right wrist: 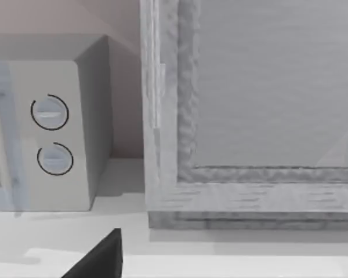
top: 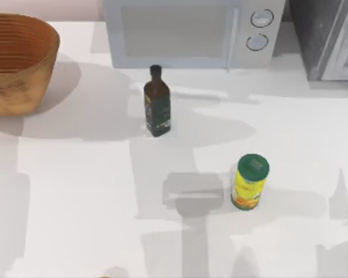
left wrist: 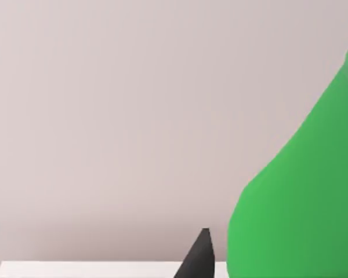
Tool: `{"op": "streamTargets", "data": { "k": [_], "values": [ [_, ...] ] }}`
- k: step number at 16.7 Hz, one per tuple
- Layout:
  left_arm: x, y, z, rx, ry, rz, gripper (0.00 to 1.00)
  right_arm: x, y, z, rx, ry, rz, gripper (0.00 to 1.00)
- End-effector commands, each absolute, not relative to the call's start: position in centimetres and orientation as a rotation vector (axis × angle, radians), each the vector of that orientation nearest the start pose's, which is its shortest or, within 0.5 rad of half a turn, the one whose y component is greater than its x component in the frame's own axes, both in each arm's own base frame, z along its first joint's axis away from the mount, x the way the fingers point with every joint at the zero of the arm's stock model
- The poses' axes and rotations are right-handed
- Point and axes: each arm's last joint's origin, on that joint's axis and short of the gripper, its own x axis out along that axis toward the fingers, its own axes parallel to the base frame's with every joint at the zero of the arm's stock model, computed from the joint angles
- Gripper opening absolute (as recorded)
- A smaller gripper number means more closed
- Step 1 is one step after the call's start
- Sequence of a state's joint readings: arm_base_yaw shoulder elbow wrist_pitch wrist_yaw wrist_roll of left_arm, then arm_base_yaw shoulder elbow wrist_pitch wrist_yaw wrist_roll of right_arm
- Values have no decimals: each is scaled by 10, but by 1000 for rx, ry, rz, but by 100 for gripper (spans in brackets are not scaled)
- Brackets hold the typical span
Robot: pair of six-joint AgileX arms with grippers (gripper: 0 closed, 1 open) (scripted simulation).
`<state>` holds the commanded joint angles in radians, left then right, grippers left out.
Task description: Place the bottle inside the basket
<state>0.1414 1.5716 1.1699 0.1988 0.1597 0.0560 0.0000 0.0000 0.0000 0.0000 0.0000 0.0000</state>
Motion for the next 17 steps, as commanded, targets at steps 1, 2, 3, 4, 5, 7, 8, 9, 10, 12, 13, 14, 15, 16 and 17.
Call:
{"op": "streamTargets", "data": {
  "k": [1, 2, 3, 4, 5, 7, 8, 9, 10, 12, 13, 14, 15, 16, 17],
  "values": [
    [374, 51, 297, 10, 202, -8, 0, 106, -1, 160, 0, 0, 0, 100],
    [380, 51, 290, 10, 205, -9, 0, 106, -1, 160, 0, 0, 0, 100],
    [386, 51, 284, 10, 206, -11, 0, 106, -1, 160, 0, 0, 0, 100],
    [390, 50, 280, 10, 204, -12, 0, 106, -1, 160, 0, 0, 0, 100],
    [393, 50, 277, 10, 200, -12, 0, 106, -1, 160, 0, 0, 0, 100],
    [394, 50, 276, 10, 198, -11, 0, 106, -1, 160, 0, 0, 0, 100],
    [394, 50, 276, 10, 198, -11, 0, 106, -1, 160, 0, 0, 0, 100],
    [394, 50, 276, 10, 198, -11, 0, 106, -1, 160, 0, 0, 0, 100],
    [394, 50, 276, 10, 198, -11, 8, 106, -1, 160, 0, 0, 0, 100],
    [394, 50, 276, 10, 198, -11, 23, 106, -1, 160, 0, 0, 0, 100],
    [394, 50, 276, 10, 198, -11, 30, 106, -1, 160, 0, 0, 0, 100],
    [394, 50, 276, 10, 198, -11, 38, 106, -1, 160, 0, 0, 0, 100],
    [394, 50, 276, 10, 198, -11, 45, 106, -1, 160, 0, 0, 0, 100],
    [394, 50, 276, 10, 198, -11, 53, 106, -1, 160, 0, 0, 0, 100],
    [394, 50, 276, 10, 198, -11, 60, 106, -1, 160, 0, 0, 0, 100]
  ]
}}
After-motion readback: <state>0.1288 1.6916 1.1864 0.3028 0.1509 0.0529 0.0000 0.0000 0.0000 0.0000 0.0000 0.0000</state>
